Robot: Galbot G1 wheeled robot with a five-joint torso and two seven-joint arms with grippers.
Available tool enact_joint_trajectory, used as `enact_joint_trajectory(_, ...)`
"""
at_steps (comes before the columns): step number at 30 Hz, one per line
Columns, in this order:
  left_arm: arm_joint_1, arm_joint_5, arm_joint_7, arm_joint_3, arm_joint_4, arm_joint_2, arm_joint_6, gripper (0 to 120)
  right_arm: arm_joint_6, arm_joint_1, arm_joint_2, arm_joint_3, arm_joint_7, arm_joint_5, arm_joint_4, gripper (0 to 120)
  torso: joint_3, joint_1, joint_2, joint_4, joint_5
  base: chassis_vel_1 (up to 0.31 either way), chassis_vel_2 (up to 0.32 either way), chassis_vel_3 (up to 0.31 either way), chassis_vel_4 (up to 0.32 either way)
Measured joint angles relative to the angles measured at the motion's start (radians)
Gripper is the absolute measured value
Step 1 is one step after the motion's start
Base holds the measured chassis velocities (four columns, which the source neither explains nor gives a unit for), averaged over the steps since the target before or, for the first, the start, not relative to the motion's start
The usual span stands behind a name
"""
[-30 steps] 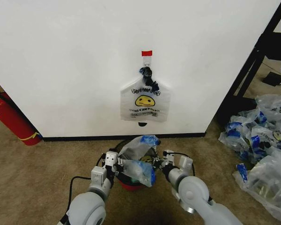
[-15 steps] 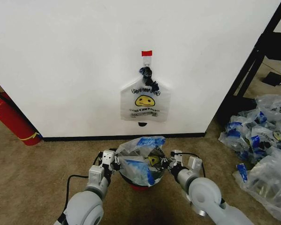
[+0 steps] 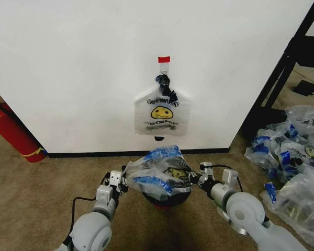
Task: Pick up the garbage bag from the wall and place it over the trash bin.
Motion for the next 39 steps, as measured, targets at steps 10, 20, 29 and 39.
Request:
enact_joint_trajectory(10,0.036,0.041,0.09,-0.049,-0.033,0.045,-0.046,39,0.064,0.046,0.007,-0.008,-0.035,-0.085,-0.058,2,0.0,0.0,0.0,0.0001,0.0,0.0,0.0,0.0,0.0)
enact_joint_trajectory(20,0.043,0.273,0.245,-0.075,-0.027,0.059,-0.279,77,0.07,0.048,-0.003,-0.014,-0.036,-0.161,-0.072,2,0.0,0.0,0.0,0.0001,-0.0001,0.0,0.0,0.0,0.0)
enact_joint_trajectory(29,-0.008,0.419,0.475,-0.042,0.022,0.058,-0.426,100,0.111,0.016,-0.01,-0.058,-0.093,-0.31,-0.058,2,0.0,0.0,0.0,0.0001,-0.0001,0.0,0.0,0.0,0.0)
enact_joint_trajectory(39,-0.092,0.492,0.57,0.0,0.053,0.062,-0.395,98,0.152,0.0,-0.018,-0.068,-0.134,-0.402,-0.056,2,0.0,0.0,0.0,0.0,-0.0001,0.0,0.0,0.0,0.0)
